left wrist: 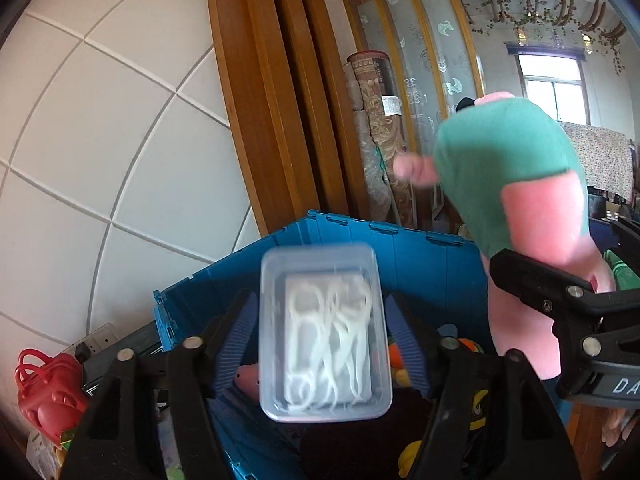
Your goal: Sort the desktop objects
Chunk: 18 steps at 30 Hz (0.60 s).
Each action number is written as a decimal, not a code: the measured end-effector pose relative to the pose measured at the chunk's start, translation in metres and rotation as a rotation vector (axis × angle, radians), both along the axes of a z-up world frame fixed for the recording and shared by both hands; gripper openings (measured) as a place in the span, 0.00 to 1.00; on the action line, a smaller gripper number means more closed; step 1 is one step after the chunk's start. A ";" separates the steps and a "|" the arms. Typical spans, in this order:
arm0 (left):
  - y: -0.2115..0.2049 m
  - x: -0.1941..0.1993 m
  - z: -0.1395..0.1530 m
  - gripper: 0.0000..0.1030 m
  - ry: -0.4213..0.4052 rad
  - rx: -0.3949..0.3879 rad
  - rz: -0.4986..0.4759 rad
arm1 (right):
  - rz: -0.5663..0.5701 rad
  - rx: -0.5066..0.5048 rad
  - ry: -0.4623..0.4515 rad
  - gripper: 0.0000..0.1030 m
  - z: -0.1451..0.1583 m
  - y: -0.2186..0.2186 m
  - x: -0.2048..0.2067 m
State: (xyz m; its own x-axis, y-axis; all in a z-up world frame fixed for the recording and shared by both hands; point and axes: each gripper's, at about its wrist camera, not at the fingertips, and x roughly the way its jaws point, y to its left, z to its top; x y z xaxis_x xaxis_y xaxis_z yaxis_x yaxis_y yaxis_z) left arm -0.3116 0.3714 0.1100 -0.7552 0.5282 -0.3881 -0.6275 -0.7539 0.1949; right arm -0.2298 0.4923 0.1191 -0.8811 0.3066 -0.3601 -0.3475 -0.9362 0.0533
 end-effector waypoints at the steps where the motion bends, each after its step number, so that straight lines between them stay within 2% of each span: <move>1: 0.002 0.000 0.001 0.81 0.006 -0.004 0.014 | 0.000 -0.004 -0.004 0.88 0.001 0.004 -0.003; 8: 0.009 -0.009 -0.003 0.86 -0.010 -0.016 0.054 | -0.022 0.006 0.059 0.99 0.013 0.019 0.002; 18: 0.000 0.007 0.000 0.87 0.029 0.021 0.096 | 0.011 -0.006 0.101 1.00 0.005 0.018 0.020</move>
State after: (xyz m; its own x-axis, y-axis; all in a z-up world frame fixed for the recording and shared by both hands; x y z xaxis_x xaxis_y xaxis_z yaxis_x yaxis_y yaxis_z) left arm -0.3041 0.3718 0.1098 -0.8135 0.4607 -0.3548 -0.5465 -0.8142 0.1959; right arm -0.2099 0.5105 0.1240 -0.9163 0.2946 -0.2713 -0.3297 -0.9395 0.0932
